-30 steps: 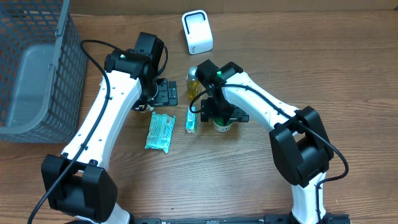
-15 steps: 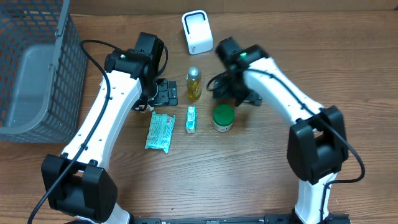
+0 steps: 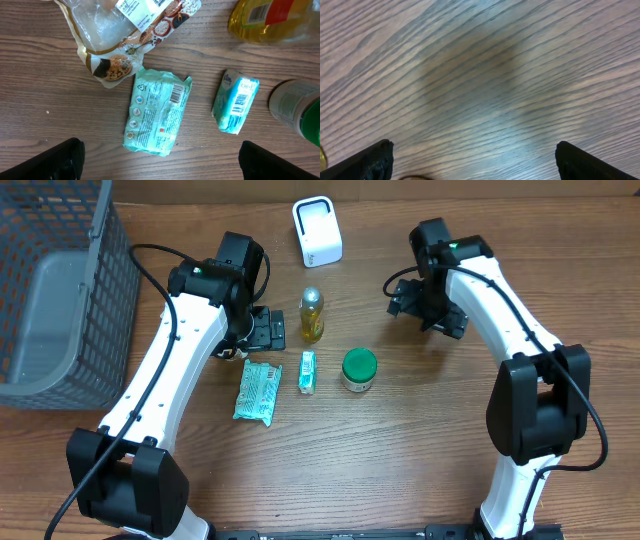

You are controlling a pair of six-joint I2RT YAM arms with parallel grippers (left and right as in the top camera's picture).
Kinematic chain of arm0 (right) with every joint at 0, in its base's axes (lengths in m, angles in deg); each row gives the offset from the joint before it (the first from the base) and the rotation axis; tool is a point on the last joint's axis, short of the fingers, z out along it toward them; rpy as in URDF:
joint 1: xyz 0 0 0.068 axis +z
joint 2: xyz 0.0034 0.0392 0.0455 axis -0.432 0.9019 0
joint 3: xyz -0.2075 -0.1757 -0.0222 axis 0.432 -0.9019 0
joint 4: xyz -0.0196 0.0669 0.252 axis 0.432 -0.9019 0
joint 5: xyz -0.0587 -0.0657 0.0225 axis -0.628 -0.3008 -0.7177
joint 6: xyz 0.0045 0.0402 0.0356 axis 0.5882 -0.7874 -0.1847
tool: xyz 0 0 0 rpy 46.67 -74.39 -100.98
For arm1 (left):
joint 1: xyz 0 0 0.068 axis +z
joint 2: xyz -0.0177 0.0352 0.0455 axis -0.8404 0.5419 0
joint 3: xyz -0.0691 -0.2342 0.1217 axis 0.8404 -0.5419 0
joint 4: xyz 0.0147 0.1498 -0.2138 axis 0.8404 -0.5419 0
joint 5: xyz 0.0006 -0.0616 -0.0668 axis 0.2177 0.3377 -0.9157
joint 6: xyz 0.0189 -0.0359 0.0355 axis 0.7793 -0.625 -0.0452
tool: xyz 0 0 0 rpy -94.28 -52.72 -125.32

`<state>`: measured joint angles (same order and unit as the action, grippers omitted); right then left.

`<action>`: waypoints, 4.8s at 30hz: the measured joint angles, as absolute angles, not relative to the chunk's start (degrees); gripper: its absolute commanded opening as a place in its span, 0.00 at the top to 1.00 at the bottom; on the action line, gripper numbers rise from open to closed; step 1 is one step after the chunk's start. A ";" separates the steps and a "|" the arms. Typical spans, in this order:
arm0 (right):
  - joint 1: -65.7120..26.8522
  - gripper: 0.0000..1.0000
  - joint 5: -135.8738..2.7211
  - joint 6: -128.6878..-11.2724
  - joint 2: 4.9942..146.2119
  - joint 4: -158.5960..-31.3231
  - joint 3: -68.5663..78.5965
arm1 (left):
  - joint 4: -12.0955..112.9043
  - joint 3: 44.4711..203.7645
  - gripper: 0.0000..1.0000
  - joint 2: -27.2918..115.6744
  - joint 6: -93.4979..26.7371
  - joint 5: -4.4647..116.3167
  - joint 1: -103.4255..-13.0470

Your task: Scan the item barcode

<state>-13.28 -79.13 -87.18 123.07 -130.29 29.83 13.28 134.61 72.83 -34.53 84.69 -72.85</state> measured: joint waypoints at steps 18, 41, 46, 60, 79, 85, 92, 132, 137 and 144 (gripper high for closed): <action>-13.61 0.00 -79.11 -87.20 123.07 -129.74 29.83 | 12.91 134.61 0.00 72.83 -15.05 94.46 -72.85; -13.61 0.00 -79.11 -87.18 123.07 -129.72 29.83 | 27.66 134.54 0.01 72.83 -19.01 78.53 -54.64; -13.61 0.00 -79.11 -87.20 123.07 -129.72 29.83 | 27.44 134.54 0.01 72.83 -18.99 76.27 -50.20; -13.61 0.00 -79.13 -87.16 123.07 -129.74 29.83 | 27.42 134.54 0.00 72.83 -18.99 74.46 -49.96; -13.61 0.00 -79.09 -87.16 123.07 -129.72 29.83 | 27.44 134.54 0.00 72.83 -18.99 74.29 -49.96; -13.61 0.00 -76.84 -87.36 123.07 -129.26 29.83 | 27.44 134.54 0.01 72.83 -18.99 74.29 -49.96; -13.61 0.00 -74.54 -87.38 123.07 -131.21 29.83 | 27.44 134.54 0.00 72.83 -18.99 74.29 -49.96; 1.15 0.00 -69.56 -89.08 123.07 -130.99 23.56 | 27.44 134.54 0.00 72.83 -18.99 74.29 -49.96; 1.89 0.00 -69.89 -89.80 123.07 -127.54 20.78 | 27.44 134.54 0.00 72.83 -18.99 74.29 -49.96; 3.25 0.00 -70.15 -91.55 123.07 -127.32 20.59 | 27.42 134.54 0.01 72.83 -18.99 74.29 -50.51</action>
